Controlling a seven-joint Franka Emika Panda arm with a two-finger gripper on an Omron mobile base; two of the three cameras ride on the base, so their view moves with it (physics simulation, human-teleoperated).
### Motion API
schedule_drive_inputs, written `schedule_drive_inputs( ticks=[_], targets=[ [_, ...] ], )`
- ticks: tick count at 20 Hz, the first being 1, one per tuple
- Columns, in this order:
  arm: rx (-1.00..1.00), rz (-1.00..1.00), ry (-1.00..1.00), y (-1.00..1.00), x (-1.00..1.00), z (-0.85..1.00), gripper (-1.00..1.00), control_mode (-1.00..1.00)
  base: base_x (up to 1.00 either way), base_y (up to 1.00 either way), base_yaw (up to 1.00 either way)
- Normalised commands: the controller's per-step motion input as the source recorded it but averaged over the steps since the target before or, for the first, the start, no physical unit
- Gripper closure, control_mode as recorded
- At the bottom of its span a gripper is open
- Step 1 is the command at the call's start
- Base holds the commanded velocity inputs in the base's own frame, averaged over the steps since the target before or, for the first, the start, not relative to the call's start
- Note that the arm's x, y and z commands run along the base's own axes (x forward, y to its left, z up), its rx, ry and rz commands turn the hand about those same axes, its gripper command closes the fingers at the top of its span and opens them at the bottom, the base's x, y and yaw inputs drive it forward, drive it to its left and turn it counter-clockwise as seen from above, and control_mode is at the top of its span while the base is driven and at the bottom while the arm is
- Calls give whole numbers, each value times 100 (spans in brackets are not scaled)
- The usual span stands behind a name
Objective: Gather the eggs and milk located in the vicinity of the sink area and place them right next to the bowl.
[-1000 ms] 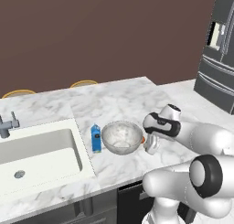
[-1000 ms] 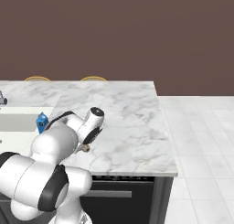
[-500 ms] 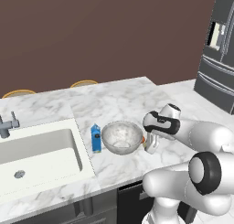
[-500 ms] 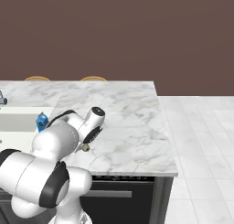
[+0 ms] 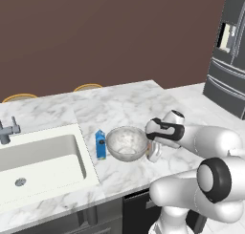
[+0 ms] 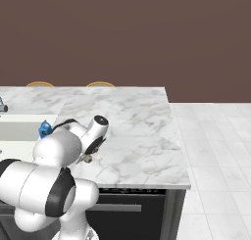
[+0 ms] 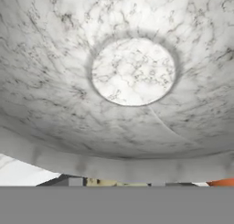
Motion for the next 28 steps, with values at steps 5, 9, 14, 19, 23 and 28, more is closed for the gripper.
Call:
schedule_drive_inputs(
  ticks=[5,9,14,19,23,28],
  targets=[
    [0,0,1,0,0,-6,100,-100,0,0,0],
    [0,0,1,0,1,-3,100,-100,0,0,0],
    [0,0,0,0,0,0,-100,-100,0,0,0],
    [0,0,0,0,0,0,-100,-100,0,0,0],
    [0,0,0,0,0,0,-100,-100,0,0,0],
    [0,0,1,-4,2,0,-100,-100,0,0,0]
  ],
)
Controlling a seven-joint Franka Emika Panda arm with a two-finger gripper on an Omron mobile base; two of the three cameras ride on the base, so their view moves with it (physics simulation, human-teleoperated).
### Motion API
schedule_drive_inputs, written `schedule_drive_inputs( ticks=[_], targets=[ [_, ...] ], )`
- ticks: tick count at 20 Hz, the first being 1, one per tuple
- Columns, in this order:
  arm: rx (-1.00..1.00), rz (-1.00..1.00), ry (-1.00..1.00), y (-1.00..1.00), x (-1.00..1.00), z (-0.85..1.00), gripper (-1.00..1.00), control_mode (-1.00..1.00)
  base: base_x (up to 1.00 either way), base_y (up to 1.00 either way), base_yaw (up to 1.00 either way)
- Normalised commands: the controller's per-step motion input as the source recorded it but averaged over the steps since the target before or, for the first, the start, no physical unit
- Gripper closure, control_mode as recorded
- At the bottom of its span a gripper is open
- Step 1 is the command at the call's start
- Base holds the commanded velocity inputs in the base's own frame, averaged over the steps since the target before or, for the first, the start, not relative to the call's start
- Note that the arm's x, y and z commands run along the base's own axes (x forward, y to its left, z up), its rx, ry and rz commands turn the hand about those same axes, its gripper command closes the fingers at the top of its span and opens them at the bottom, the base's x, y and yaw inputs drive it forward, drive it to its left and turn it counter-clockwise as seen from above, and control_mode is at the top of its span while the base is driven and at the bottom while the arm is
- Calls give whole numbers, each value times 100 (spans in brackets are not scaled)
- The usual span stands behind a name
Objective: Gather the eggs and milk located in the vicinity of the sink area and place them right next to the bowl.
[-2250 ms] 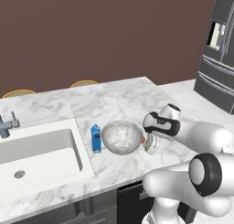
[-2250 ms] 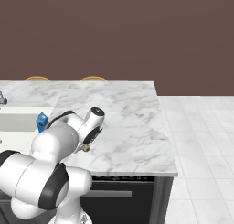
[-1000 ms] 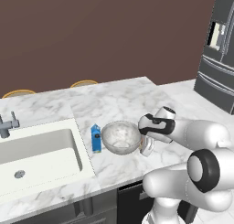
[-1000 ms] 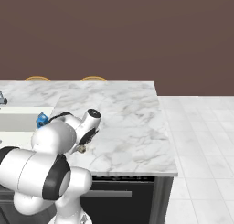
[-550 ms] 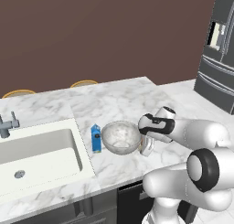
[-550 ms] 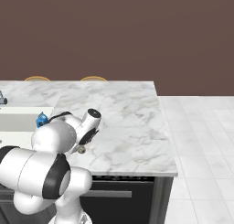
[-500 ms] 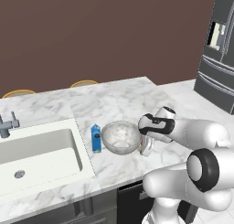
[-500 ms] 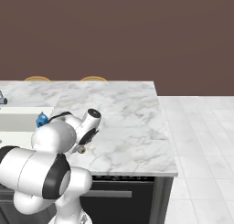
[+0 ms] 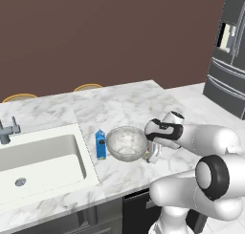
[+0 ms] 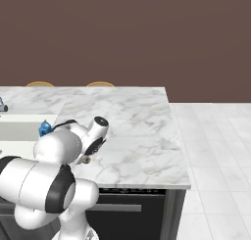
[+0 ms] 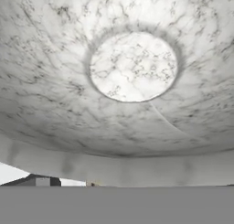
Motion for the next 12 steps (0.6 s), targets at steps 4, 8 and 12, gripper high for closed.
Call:
schedule_drive_inputs(
  ticks=[4,8,12],
  targets=[
    [0,8,1,-15,0,-1,-100,-100,0,0,0],
    [1,0,0,4,-23,2,-100,-100,0,0,0],
    [1,-4,0,0,-5,43,-100,-100,0,0,0]
  ],
)
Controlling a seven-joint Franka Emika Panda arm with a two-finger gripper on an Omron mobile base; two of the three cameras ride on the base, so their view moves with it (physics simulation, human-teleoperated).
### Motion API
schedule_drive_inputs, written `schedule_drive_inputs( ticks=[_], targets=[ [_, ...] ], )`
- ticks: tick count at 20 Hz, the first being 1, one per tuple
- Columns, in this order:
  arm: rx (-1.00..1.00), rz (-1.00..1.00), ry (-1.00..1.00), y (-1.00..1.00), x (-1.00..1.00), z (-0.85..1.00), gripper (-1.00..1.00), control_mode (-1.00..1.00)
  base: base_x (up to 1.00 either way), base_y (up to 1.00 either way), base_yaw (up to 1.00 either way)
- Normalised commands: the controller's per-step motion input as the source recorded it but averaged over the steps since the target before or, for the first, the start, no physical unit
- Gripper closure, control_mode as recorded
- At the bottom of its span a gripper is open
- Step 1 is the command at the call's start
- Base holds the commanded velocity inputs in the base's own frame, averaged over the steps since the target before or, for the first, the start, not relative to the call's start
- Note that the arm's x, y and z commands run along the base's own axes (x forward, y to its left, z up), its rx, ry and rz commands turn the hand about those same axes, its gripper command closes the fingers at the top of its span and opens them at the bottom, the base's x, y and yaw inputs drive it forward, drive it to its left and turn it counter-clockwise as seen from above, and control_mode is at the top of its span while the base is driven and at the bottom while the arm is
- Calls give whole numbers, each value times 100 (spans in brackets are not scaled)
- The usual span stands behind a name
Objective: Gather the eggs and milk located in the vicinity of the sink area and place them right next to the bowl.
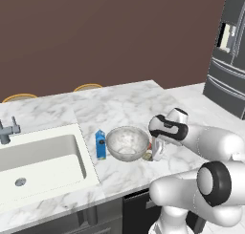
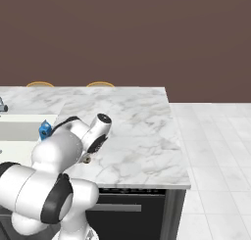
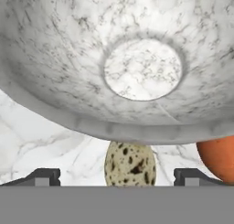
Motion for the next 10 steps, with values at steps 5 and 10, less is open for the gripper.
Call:
schedule_drive_inputs(
  ticks=[5,10],
  targets=[
    [0,-13,0,-23,-3,64,-100,-100,0,0,0],
    [0,-19,0,-13,0,64,-100,-100,0,0,0]
  ],
)
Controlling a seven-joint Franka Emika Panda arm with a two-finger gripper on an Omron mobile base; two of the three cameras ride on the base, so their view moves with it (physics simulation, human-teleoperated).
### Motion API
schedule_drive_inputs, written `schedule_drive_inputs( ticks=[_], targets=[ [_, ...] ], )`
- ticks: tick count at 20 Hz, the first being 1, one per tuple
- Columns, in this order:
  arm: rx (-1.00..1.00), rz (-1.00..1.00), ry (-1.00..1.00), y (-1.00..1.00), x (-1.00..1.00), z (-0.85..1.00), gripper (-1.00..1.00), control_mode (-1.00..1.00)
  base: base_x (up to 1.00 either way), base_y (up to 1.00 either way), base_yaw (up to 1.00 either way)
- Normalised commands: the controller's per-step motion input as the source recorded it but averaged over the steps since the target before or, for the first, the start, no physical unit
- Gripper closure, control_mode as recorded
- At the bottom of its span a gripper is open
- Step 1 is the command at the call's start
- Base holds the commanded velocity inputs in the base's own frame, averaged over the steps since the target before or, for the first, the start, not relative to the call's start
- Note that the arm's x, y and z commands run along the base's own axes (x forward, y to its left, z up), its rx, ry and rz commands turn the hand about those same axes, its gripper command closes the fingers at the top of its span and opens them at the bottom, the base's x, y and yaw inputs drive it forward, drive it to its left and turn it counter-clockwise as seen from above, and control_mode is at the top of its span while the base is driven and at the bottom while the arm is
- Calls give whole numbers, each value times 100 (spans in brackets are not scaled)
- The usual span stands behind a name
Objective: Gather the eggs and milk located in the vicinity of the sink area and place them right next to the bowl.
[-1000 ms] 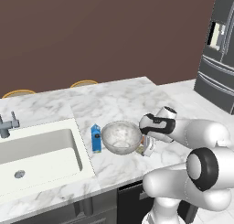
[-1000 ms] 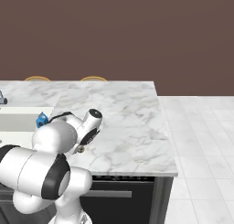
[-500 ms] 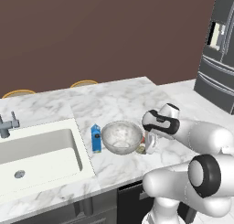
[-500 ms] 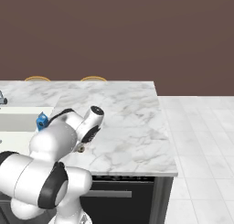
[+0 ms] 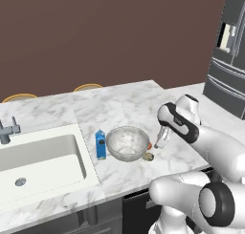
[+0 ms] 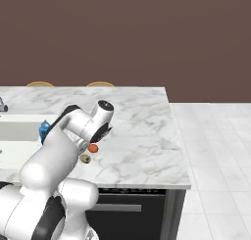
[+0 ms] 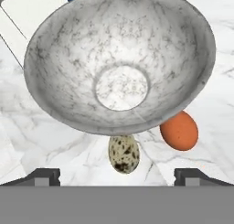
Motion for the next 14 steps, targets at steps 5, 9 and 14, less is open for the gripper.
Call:
schedule_drive_inputs(
  ticks=[5,9,14],
  targets=[
    [0,-33,0,-9,-39,42,-100,-100,0,0,0],
    [0,-36,0,0,-79,30,-100,-100,0,0,0],
    [0,-32,0,12,-94,48,-100,-100,0,0,0]
  ],
)
